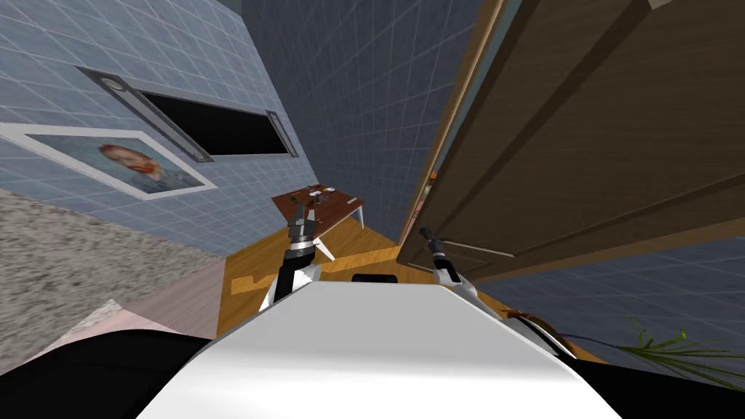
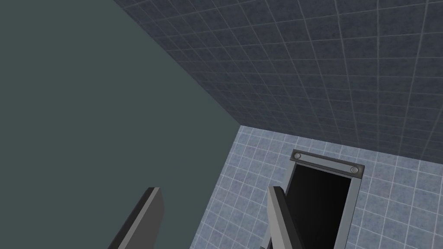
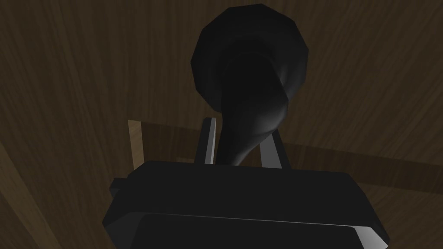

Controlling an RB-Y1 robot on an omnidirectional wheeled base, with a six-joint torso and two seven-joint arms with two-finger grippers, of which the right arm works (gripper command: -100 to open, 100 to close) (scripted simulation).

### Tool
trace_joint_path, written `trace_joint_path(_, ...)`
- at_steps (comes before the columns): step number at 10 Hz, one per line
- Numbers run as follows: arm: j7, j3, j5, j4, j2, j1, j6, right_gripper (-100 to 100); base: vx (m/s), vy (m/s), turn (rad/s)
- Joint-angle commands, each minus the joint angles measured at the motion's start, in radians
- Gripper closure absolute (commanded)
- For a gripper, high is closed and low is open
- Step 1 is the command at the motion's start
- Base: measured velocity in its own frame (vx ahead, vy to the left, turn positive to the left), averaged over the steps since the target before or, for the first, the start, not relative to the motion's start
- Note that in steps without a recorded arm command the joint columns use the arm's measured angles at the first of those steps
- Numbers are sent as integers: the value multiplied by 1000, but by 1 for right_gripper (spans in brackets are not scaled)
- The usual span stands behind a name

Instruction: Pull the door open

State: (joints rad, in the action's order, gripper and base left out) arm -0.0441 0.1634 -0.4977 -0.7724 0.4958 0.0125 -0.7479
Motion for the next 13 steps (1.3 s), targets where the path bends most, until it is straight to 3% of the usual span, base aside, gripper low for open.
trace_joint_path(1, -17, 18, 5, -4, 14, -8, -14, 100, -248, -55, 99)
trace_joint_path(2, -27, 31, 7, -10, 22, -14, -20, 100, -234, -43, 109)
trace_joint_path(3, -19, 24, 5, -10, 14, -11, -11, 100, -105, -12, 29)
trace_joint_path(9, -88, 124, 3, -56, 94, -83, -91, 100, -227, -70, 128)
trace_joint_path(10, -96, 135, 2, -61, 103, -91, -100, 100, -223, -50, 107)
trace_joint_path(11, -93, 132, 4, -50, 92, -80, -93, 100, -93, -7, 18)
trace_joint_path(12, -109, 158, -1, -53, 112, -102, -124, 100, -176, -47, 186)
trace_joint_path(13, -112, 163, -3, -54, 117, -106, -131, 100, -224, -58, 148)
